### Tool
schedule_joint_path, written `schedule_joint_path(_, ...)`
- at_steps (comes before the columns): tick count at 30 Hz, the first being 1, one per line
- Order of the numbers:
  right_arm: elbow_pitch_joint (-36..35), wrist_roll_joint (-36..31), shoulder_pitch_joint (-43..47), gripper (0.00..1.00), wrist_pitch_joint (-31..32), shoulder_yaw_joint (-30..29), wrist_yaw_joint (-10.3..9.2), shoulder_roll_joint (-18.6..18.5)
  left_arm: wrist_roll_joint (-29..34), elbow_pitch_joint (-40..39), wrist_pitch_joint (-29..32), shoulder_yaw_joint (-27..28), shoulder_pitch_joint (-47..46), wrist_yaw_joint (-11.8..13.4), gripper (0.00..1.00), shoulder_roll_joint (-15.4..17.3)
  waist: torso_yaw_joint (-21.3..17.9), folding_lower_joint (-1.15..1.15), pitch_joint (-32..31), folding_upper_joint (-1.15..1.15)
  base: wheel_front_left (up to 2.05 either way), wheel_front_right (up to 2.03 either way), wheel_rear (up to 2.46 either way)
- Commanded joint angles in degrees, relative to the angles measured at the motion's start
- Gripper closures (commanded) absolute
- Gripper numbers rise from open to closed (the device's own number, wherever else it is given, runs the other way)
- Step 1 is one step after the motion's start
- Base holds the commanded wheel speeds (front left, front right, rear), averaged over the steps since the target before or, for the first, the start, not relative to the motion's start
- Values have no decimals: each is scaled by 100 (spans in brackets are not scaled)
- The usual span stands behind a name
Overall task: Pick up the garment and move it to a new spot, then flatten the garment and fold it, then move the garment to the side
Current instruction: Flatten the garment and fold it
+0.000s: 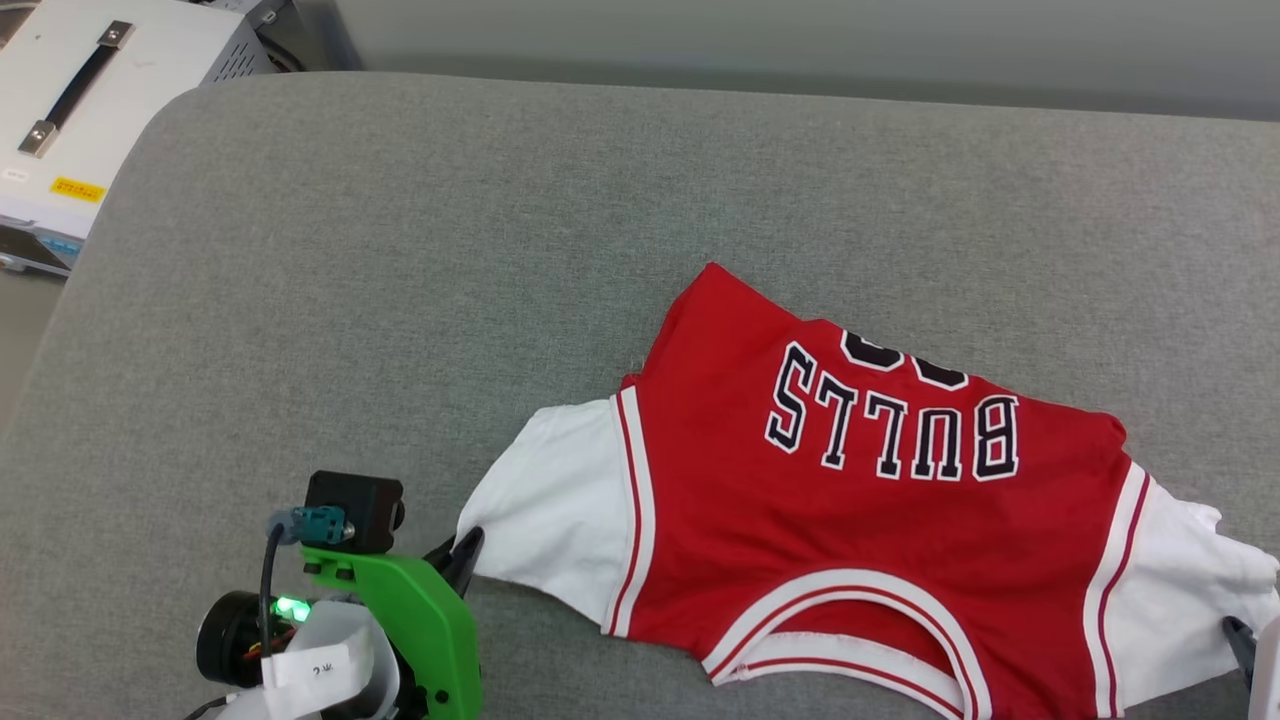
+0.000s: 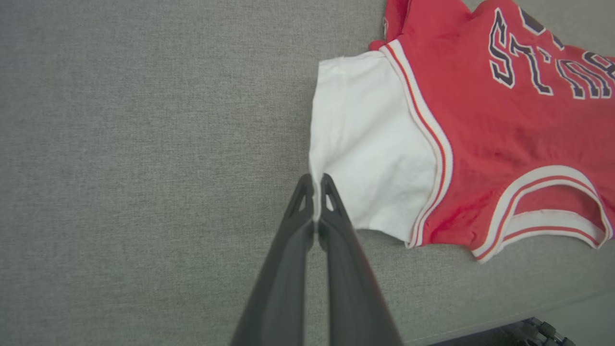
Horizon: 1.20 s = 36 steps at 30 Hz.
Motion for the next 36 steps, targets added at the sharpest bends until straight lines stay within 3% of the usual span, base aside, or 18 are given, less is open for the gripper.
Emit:
schedule_joint_path(1, 198, 74, -43, 0, 41, 135, -4, -3, -39, -19, 21, -8, -18, 15, 100, 9, 29, 0, 41, 0, 0, 0, 0)
schedule_joint_path(4, 462, 355, -61, 0, 33, 326, -4, -28, -59, 8, 29, -14, -30, 3, 100, 14, 30, 0, 59, 0, 0, 0, 0)
schedule_joint_path(5, 522, 428, -62, 27, 33, 380, -4, -51, -64, 19, 31, -14, -32, 1, 100, 15, 30, 0, 56, 0, 0, 0, 0)
schedule_joint_path(6, 586, 510, -57, 73, 21, 453, -4, -93, -72, 35, 34, -16, -33, -2, 100, 17, 28, 0, 45, 0, 0, 0, 0)
schedule_joint_path(7, 624, 585, -55, 100, -2, 517, -4, -127, -79, 49, 38, -18, -31, -3, 100, 19, 23, 0, 28, 0, 0, 0, 0)
schedule_joint_path(17, 396, 1127, -45, 100, -690, 688, -4, -530, -161, 113, -119, 108, 57, 5, 100, 56, -128, 0, -398, 0, 0, 0, 0)
schedule_joint_path(27, -1049, 1651, -267, 100, -784, 369, -4, -1071, -153, -256, -329, 428, -145, -28, 100, 255, -337, 0, -806, 0, 0, 0, 0)
schedule_joint_path(36, -1934, 1965, -1125, 100, -631, -100, -4, -1455, -105, -858, -299, 924, -1110, -55, 100, 533, -441, 0, -864, 0, 0, 0, 0)
